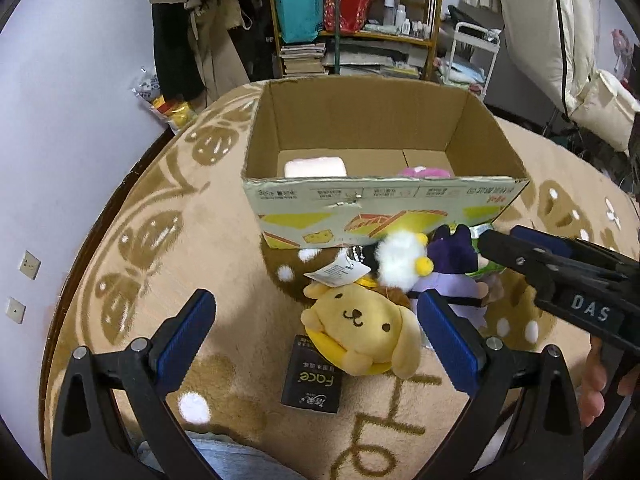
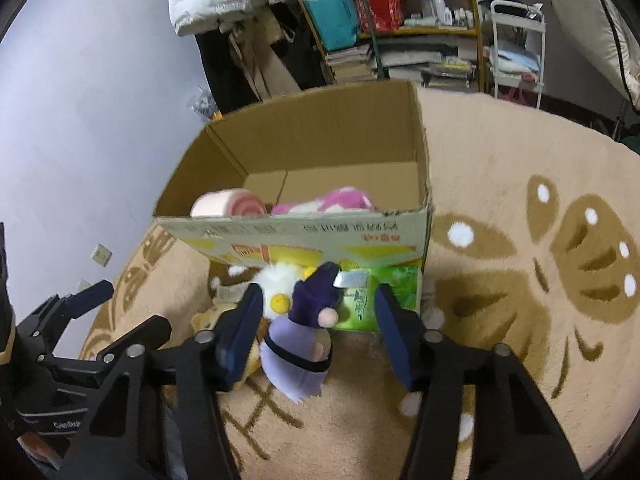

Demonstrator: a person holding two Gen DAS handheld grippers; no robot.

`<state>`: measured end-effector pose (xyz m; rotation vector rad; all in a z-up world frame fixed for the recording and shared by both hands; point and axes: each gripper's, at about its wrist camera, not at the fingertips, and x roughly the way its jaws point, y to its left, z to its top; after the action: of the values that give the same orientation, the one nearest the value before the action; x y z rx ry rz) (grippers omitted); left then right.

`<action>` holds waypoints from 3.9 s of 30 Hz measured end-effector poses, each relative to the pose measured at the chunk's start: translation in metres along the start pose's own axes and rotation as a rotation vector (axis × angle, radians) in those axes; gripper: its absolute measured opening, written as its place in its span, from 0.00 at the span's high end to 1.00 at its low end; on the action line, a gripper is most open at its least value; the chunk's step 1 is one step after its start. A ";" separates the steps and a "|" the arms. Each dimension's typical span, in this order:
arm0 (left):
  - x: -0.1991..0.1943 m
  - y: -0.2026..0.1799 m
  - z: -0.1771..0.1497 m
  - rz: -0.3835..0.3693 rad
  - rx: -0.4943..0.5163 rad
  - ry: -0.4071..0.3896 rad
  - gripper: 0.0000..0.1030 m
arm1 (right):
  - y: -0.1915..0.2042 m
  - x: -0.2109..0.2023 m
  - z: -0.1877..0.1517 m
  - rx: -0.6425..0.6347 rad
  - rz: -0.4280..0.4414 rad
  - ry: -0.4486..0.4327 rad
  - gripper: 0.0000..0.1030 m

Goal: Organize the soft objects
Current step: 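Grasp the yellow dog plush with the left gripper while the right grasps the purple-hooded doll, then lift both held plushes up over the box opening, then lower both plushes into the box and open both grippers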

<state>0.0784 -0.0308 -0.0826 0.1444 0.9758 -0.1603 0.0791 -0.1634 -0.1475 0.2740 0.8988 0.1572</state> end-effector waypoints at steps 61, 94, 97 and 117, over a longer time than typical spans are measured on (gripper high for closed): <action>0.018 -0.004 -0.019 -0.021 -0.036 0.102 0.34 | 0.012 0.013 -0.018 -0.028 0.005 0.084 0.69; -0.088 0.020 0.079 0.081 -0.026 -0.510 0.34 | 0.040 -0.089 0.077 -0.189 -0.023 -0.370 0.69; -0.074 0.018 0.082 0.084 -0.010 -0.498 0.33 | 0.037 -0.083 0.084 -0.202 -0.028 -0.377 0.69; 0.026 0.002 0.081 0.065 0.030 -0.278 0.31 | 0.005 -0.003 0.082 -0.152 0.005 -0.238 0.67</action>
<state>0.1589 -0.0458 -0.0599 0.1759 0.6907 -0.1308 0.1420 -0.1729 -0.0953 0.1498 0.6462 0.1926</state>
